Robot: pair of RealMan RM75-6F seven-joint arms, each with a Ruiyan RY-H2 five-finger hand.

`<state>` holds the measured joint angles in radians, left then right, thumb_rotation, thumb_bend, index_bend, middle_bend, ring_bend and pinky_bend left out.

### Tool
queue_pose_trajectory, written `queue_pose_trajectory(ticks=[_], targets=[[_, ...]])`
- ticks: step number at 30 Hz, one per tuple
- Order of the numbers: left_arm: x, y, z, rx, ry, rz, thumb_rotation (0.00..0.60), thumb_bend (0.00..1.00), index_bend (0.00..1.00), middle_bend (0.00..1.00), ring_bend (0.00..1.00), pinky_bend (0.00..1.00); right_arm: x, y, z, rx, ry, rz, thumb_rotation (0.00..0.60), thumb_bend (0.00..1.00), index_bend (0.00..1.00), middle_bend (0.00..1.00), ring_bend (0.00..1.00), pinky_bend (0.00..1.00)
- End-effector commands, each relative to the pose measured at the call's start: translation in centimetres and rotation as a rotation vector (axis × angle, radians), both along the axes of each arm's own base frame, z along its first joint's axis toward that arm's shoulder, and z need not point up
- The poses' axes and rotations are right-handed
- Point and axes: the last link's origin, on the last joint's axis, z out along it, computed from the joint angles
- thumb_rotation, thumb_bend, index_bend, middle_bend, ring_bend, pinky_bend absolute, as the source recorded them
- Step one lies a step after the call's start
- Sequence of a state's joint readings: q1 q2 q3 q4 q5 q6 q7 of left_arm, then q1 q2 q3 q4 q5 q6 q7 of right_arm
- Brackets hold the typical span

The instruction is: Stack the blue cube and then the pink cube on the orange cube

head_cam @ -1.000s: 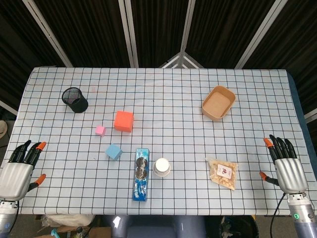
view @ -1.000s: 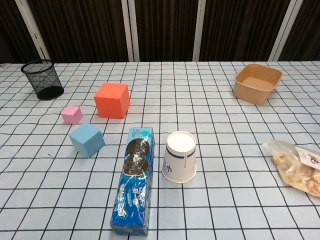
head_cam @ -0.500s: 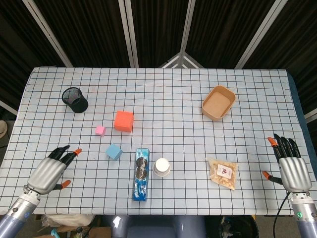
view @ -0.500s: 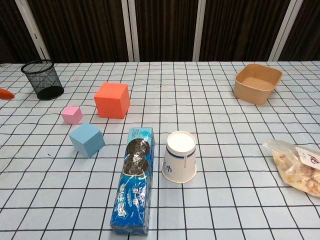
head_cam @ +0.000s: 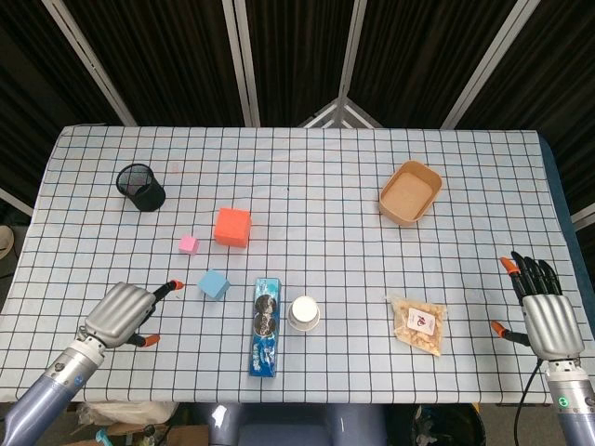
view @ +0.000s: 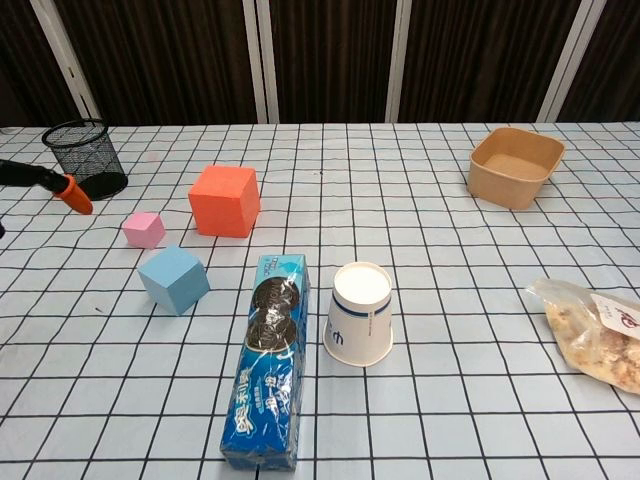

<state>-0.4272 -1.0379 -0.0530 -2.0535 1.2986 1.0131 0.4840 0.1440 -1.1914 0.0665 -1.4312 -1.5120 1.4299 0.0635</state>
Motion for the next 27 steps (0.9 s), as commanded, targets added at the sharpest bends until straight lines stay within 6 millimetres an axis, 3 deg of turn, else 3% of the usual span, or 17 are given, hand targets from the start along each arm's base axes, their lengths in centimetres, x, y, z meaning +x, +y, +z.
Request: queue_pose_trajectory(ticks=[1, 12, 27], targets=[[1.7, 1.6, -1.9, 0.125, 0.046, 0.023, 0.600, 0.16, 0.19, 0.89, 0.72, 0.73, -0.1, 0.0, 0.0, 0.002, -0.002, -0.002, 0.600, 0.09, 0.00, 0.04, 0.03, 0.04], [3.8, 5.1, -4.8, 0.151, 0.163, 0.018, 0.600, 0.16, 0.21, 0.89, 0.72, 0.73, -0.3, -0.4, -0.3, 0.016, 0.003, -0.015, 0.600, 0.09, 0.00, 0.04, 0.03, 0.04], [4.8, 6.9, -7.6, 0.118, 0.179, 0.027, 0.600, 0.16, 0.26, 0.89, 0.72, 0.73, -0.7, -0.5, -0.2, 0.017, -0.005, -0.027, 0.600, 0.09, 0.00, 0.04, 0.03, 0.04]])
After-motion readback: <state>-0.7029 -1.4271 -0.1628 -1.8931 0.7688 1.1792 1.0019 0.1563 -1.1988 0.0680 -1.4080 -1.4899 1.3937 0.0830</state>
